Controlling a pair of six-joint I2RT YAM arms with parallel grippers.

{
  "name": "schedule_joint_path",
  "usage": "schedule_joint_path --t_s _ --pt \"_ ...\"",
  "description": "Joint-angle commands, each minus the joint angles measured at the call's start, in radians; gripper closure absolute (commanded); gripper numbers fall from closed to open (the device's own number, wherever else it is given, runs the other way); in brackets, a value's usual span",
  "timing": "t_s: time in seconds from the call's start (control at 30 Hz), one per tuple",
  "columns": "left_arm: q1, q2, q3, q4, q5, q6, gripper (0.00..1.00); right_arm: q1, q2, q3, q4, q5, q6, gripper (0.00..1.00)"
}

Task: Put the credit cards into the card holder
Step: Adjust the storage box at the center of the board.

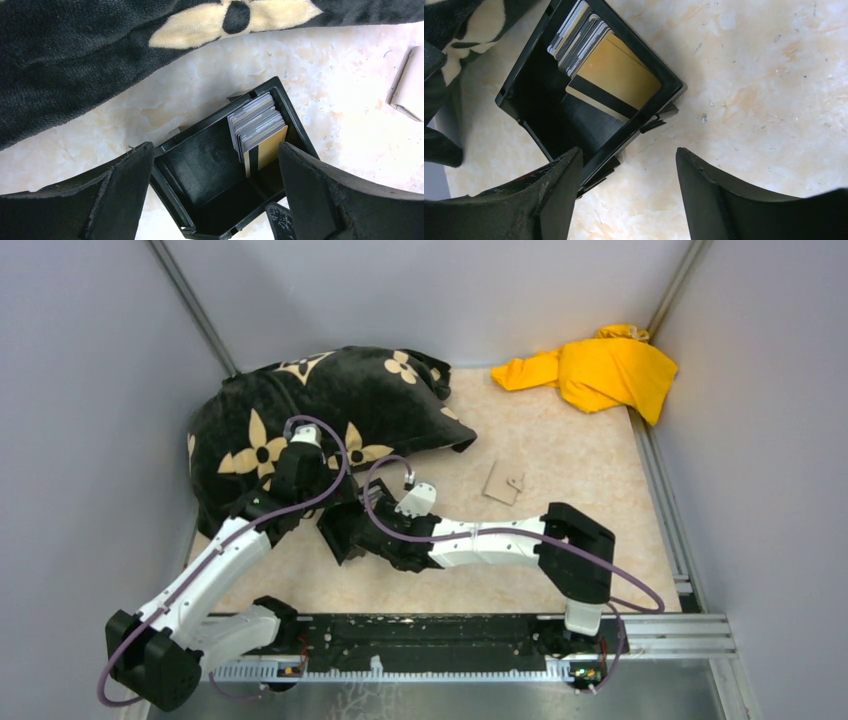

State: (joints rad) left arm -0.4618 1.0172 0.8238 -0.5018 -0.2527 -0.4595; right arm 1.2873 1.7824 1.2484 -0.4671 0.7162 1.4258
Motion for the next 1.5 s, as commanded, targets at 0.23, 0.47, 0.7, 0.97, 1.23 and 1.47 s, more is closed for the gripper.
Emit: schedule_joint_path --t_s 0.23,0.47,0.7,0.97,1.23,1.47 --pt "0.007 -0.013 -0.011 0.005 -0.002 -0.004 0.01 -0.007 0.094 0.116 -0.014 -0.025 0.008 0.35" --pt "0.007 -0.002 -0.013 0.011 -0.012 -0.004 0.01 -0.03 0.114 0.117 0.002 -0.041 -0.01 0.44" --pt "0.008 0.008 -0.012 0.011 -0.02 -0.004 0.01 -0.04 0.132 0.15 -0.065 -0.032 -0.062 0.55" --pt "0.011 0.01 -0.009 0.007 -0.021 -0.007 0.01 -0.075 0.088 0.101 -0.078 -0.029 -0.226 0.73" --pt "0.01 -0.004 -0.003 -0.008 -0.021 -0.009 0.01 -0.102 0.019 0.011 0.058 -0.037 -0.546 0.77" --pt "0.01 -0.003 -0.015 -0.006 0.012 -0.025 0.01 -0.149 -0.022 -0.017 0.218 -0.079 -0.828 0.77"
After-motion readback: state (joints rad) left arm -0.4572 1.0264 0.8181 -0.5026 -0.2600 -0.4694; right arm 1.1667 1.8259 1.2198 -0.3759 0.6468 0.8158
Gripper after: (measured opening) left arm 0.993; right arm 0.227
